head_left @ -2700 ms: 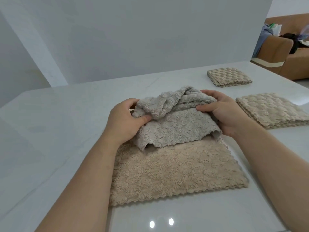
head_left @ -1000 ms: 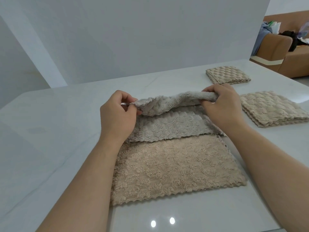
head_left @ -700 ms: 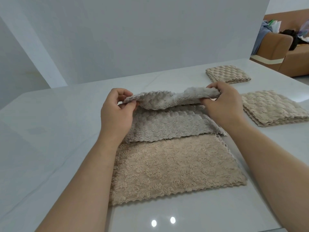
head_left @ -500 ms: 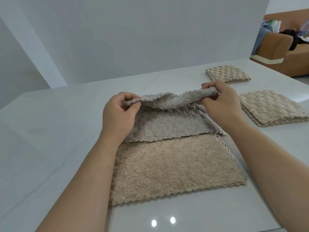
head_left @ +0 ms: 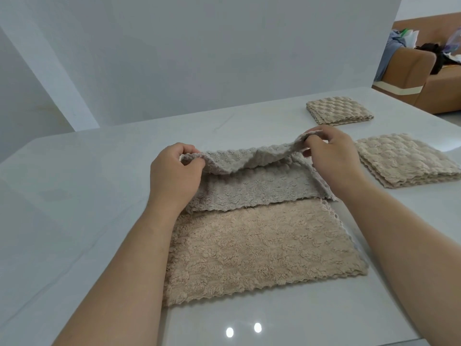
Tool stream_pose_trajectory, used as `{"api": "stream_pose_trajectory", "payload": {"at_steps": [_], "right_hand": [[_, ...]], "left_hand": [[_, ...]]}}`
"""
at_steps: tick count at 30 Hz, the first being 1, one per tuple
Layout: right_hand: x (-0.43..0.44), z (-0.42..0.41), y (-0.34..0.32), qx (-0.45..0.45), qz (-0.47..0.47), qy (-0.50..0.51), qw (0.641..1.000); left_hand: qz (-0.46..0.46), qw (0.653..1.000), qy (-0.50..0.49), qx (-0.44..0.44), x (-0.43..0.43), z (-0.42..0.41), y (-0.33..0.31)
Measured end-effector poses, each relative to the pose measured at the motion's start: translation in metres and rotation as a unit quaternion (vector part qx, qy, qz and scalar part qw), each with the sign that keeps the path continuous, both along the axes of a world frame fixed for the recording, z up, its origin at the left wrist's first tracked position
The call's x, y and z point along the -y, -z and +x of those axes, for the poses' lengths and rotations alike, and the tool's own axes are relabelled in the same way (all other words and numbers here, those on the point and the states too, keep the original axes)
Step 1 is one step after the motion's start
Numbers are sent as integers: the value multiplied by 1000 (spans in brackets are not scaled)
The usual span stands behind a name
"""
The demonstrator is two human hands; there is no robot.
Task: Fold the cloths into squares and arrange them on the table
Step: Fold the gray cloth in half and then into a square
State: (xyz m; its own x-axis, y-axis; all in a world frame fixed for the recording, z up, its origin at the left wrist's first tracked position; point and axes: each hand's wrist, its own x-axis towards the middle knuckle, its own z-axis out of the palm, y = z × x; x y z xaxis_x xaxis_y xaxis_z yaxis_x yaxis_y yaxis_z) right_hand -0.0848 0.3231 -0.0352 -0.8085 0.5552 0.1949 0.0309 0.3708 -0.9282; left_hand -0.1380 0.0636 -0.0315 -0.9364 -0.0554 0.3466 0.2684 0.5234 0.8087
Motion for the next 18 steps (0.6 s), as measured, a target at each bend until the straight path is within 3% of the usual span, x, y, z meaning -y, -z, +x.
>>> {"api": "stream_pose_trajectory", "payload": {"at_steps": [4,10,18], "right_hand": [[-5,-1,1,4,-4,25,1000],[-2,-2,-2,-2,-49,-3,999],[-5,-1,6,39,101,14,994]], "left_hand": [[-70,997,-26,-14,2,4,-1],[-16,1000,-1,24,-4,8,-4],[-44,998,12,33,-5,10,-3]]}}
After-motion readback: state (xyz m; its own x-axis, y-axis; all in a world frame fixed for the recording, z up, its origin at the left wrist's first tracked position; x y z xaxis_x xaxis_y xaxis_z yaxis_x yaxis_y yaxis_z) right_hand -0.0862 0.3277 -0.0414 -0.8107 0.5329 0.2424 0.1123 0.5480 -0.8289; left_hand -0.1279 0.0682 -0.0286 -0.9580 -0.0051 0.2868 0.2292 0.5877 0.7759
